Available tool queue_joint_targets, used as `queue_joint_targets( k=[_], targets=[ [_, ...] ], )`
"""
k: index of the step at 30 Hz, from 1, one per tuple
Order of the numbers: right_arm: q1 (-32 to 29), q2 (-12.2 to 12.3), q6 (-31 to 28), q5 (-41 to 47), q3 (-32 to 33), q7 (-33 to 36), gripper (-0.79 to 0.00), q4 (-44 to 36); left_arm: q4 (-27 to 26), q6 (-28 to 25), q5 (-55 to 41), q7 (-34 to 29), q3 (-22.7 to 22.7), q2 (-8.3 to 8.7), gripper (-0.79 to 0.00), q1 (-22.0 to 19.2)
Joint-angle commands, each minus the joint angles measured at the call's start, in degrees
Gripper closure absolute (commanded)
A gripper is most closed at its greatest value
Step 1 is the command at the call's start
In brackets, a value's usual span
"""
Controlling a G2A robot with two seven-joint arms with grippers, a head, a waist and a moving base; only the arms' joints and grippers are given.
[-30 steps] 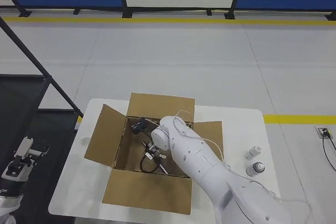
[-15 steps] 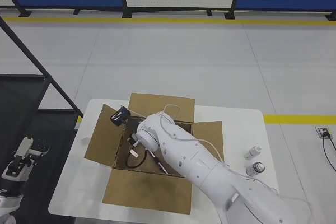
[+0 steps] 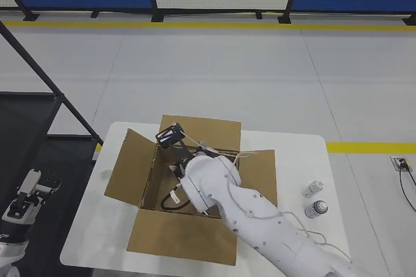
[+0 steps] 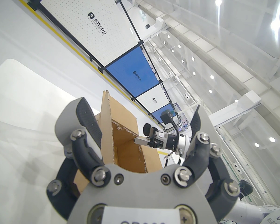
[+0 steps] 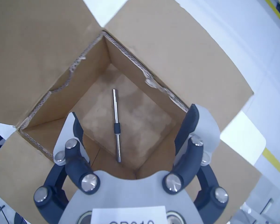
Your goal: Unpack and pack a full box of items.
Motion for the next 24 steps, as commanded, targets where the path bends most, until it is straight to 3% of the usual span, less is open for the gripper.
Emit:
queue_joint_targets(
  k=[1,7,14,20,24],
  targets=[
    [-5.64,1.64,-0.20,-5.02,4.01,2.84,-0.785,-8.19,0.00,0.00,0.00,0.00,0.00,0.00,-0.785,0.00],
    [-21.17,4.91,-1.72,-13.97,15.08,7.35,-0.785,-26.00,0.00,0.00,0.00,0.00,0.00,0.00,-0.785,0.00],
    [-35.67,6.59,-0.68,-15.98,27.56,7.67,-0.785,-38.07,0.00,0.00,0.00,0.00,0.00,0.00,-0.785,0.00],
    [-45.73,7.29,1.05,-11.56,39.34,5.69,-0.785,-43.40,0.00,0.00,0.00,0.00,0.00,0.00,-0.785,0.00],
    [-49.31,7.56,1.92,-6.76,47.19,4.94,-0.785,-42.26,0.00,0.00,0.00,0.00,0.00,0.00,-0.785,0.00]
  ],
)
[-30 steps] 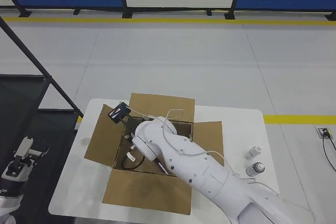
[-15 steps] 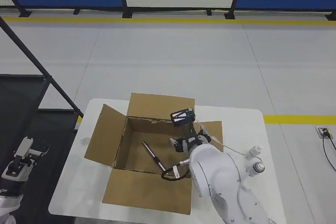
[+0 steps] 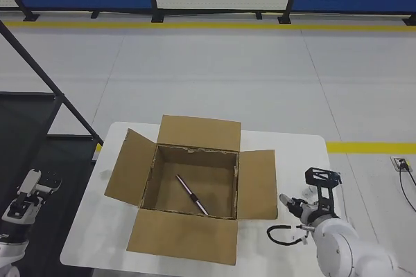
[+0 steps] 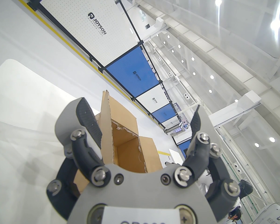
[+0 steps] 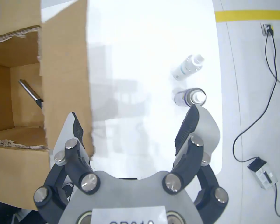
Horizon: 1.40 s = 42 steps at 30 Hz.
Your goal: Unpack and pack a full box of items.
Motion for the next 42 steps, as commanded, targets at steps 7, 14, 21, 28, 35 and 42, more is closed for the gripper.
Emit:
queue_joint_targets(
  k=[7,14,21,28,35,42],
  targets=[
    [-0.36,0.65,-3.24,10.69,11.04,-2.88,-0.785,8.46,0.00,0.00,0.00,0.00,0.00,0.00,-0.785,0.00],
    [5.33,1.26,-2.39,9.01,11.66,-0.93,-0.785,17.63,0.00,0.00,0.00,0.00,0.00,0.00,-0.785,0.00],
    [9.67,1.83,-3.36,8.85,11.94,-1.03,-0.785,24.03,0.00,0.00,0.00,0.00,0.00,0.00,-0.785,0.00],
    [13.70,2.25,-1.23,6.64,11.07,2.18,-0.720,29.80,0.00,0.00,0.00,0.00,0.00,0.00,-0.785,0.00],
    [15.88,2.58,-0.76,6.37,10.46,3.39,0.000,33.54,0.00,0.00,0.00,0.00,0.00,0.00,-0.785,0.00],
    [14.59,2.71,1.38,6.04,10.05,3.07,0.000,31.49,0.00,0.00,0.00,0.00,0.00,0.00,-0.785,0.00]
  ],
)
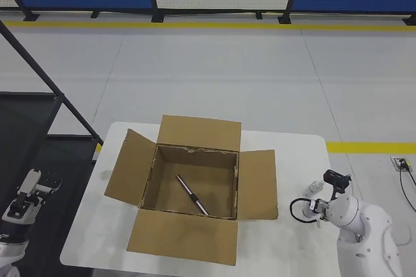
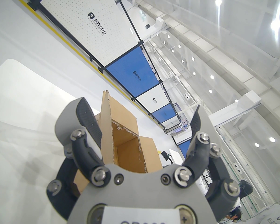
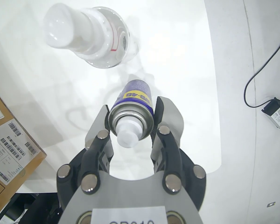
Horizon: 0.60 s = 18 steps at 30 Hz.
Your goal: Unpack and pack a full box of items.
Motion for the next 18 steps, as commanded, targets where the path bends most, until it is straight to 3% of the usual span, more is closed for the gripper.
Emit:
queue_joint_targets(
  k=[1,12,15,18],
  targets=[
    [-0.98,-0.03,0.81,0.23,-0.21,-0.67,0.000,-1.89,0.00,0.00,0.00,0.00,0.00,0.00,-0.785,0.00],
    [-15.53,-0.62,4.75,4.19,-2.36,-9.67,0.000,-32.12,0.00,0.00,0.00,0.00,0.00,0.00,-0.785,0.00],
    [-17.75,-0.73,3.38,0.79,-8.42,-13.17,0.000,-40.22,0.00,0.00,0.00,0.00,0.00,0.00,-0.785,0.00],
    [-15.48,-0.92,1.31,-5.74,-17.96,-18.30,0.000,-40.22,0.00,0.00,0.00,0.00,0.00,0.00,-0.785,0.00]
  ],
)
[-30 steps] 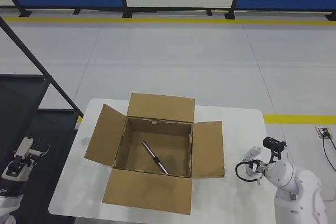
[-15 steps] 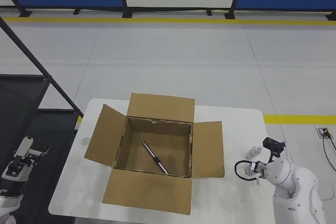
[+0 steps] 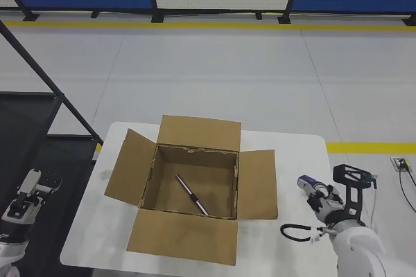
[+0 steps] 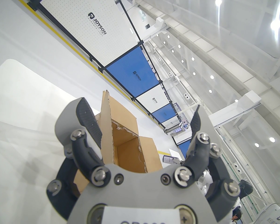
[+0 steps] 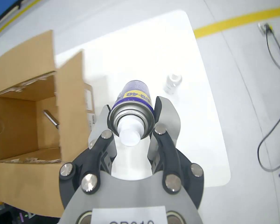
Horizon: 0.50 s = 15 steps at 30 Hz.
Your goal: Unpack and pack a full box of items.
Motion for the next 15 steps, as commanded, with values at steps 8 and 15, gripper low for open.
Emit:
queue_joint_targets(
  k=[8,15],
  targets=[
    [19.63,-2.04,-7.46,-11.97,-24.23,7.36,0.000,8.32,0.00,0.00,0.00,0.00,0.00,0.00,-0.785,0.00],
    [43.50,-5.94,-11.54,3.51,-30.72,13.26,0.000,34.68,0.00,0.00,0.00,0.00,0.00,0.00,-0.785,0.00]
  ],
)
